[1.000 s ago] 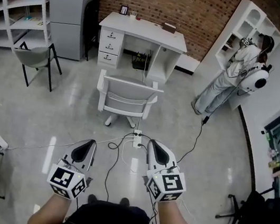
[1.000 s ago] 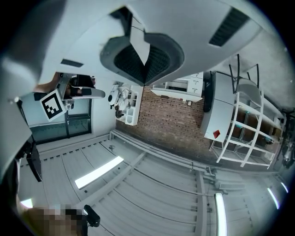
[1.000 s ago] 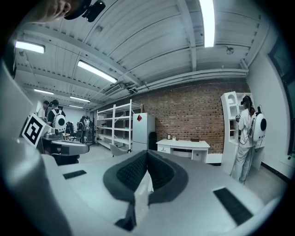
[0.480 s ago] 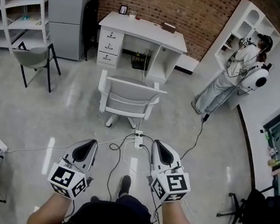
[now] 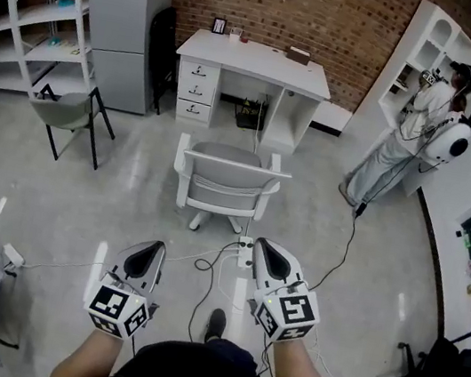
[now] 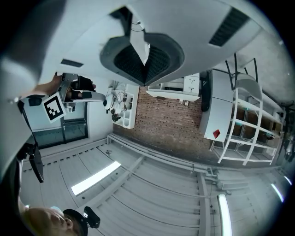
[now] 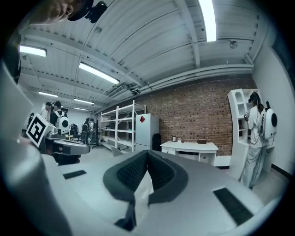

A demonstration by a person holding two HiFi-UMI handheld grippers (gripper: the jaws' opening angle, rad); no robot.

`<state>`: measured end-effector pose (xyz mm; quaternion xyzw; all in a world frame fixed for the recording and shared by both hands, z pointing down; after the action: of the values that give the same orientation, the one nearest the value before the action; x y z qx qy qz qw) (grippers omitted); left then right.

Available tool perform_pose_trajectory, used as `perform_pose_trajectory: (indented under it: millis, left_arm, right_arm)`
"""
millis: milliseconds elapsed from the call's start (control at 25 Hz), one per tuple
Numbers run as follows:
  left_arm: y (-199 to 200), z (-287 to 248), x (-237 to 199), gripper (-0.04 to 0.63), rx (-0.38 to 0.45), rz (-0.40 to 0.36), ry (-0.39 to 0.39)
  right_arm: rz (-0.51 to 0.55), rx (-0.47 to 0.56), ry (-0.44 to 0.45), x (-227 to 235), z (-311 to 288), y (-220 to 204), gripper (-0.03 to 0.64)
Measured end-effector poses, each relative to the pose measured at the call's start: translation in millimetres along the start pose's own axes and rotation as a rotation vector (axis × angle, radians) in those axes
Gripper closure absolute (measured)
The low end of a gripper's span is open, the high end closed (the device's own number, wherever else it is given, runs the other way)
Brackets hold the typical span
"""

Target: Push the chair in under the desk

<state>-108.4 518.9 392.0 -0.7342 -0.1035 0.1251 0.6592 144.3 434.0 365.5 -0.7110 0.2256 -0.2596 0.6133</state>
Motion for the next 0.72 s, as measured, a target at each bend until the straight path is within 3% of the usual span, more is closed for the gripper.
perform_pose_trajectory:
  millis: [720]
  left_arm:
    - [10,-132,7,0.588,-0.046,-0.03,0.036]
  right_arm:
    - [-0.03,-0.028,0.015,119,-63,10,0.614]
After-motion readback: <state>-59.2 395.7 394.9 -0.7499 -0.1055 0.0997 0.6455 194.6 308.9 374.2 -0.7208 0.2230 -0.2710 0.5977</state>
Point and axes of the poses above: the fingertips, and each gripper's own axes: z backward along the fingers, x to its right, y out of its top, the point moved 8 cm from there along z, backward along the fingers, and after that the axes turned 6 degrees about -z, right-handed, at the moved point
